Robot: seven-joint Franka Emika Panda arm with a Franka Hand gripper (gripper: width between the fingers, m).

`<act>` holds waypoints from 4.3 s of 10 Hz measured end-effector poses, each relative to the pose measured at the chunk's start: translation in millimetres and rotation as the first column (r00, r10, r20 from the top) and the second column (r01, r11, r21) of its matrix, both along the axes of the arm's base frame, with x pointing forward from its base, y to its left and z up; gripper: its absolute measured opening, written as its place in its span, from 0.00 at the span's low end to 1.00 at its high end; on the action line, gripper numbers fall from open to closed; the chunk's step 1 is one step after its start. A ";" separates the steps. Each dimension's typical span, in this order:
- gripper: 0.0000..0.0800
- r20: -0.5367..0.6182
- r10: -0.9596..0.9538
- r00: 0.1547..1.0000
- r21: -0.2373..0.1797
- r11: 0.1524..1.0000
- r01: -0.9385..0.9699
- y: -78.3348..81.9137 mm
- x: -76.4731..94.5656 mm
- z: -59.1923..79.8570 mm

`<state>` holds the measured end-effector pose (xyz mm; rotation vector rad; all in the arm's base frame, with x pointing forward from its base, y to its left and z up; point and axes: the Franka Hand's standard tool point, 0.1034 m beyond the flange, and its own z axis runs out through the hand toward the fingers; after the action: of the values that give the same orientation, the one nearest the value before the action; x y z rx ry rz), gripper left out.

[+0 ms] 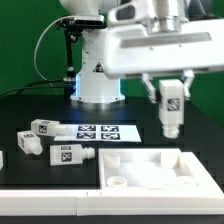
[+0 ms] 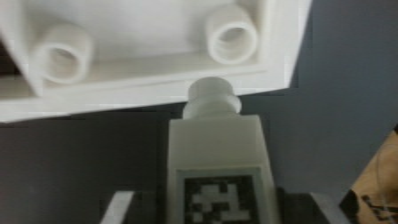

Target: Assemble one leg

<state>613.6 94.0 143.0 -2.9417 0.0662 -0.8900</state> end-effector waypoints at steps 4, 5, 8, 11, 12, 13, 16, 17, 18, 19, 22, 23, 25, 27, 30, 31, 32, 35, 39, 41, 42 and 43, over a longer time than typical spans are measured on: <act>0.36 0.056 0.043 0.997 -0.045 0.998 -0.040 6.5 3.0 -16.2; 0.36 0.050 0.054 0.997 -0.055 0.997 -0.051 6.0 2.9 -21.3; 0.36 0.040 0.079 0.996 -0.072 0.994 -0.076 11.9 11.1 -39.7; 0.36 0.028 0.086 0.996 -0.079 0.993 -0.083 11.6 9.1 -51.7; 0.36 0.025 0.089 0.996 -0.078 0.993 -0.087 14.1 8.0 -53.3; 0.36 0.023 0.093 0.995 -0.076 0.993 -0.091 16.9 7.1 -54.3; 0.36 0.020 0.097 0.995 -0.082 0.992 -0.095 14.8 6.7 -59.0; 0.36 0.026 0.098 0.995 -0.082 0.992 -0.095 15.8 8.7 -59.7; 0.36 0.021 0.101 0.995 -0.083 0.992 -0.098 17.5 8.1 -65.2; 0.36 0.017 0.103 0.995 -0.083 0.991 -0.101 19.0 8.5 -69.8; 0.36 0.019 0.108 0.994 -0.089 0.990 -0.106 18.5 8.3 -73.2; 0.36 0.027 0.109 0.994 -0.089 0.990 -0.106 18.7 9.0 -73.4; 0.36 0.023 0.114 0.993 -0.093 0.989 -0.112 18.8 9.8 -73.2; 0.61 0.007 0.122 0.992 -0.098 0.988 -0.121 18.8 8.3 -75.8; 0.80 -0.044 0.132 0.990 -0.096 0.986 -0.136 12.1 17.6 -54.5; 0.80 -0.138 0.132 0.982 -0.081 0.986 -0.144 15.8 17.5 -60.9; 0.81 -0.232 0.128 0.964 -0.066 0.987 -0.148 16.3 23.6 -60.6; 0.81 -0.375 0.077 0.924 -0.029 0.995 -0.094 29.3 22.6 -68.3; 0.42 -0.360 0.007 0.933 -0.017 1.000 -0.014 23.8 26.1 -67.2; 0.36 -0.365 -0.070 0.928 0.000 0.997 0.075 22.7 25.8 -68.6; 0.36 -0.371 -0.167 0.913 0.021 0.982 0.188 20.8 26.2 -69.5; 0.36 -0.378 -0.247 0.893 0.039 0.959 0.281 19.6 26.6 -69.7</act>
Offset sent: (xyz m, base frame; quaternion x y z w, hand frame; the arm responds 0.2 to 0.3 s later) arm 0.0000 0.0000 0.0000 0.0000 0.0000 0.0000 1.0000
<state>640.2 113.6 73.4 -3.0122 0.5248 -0.3234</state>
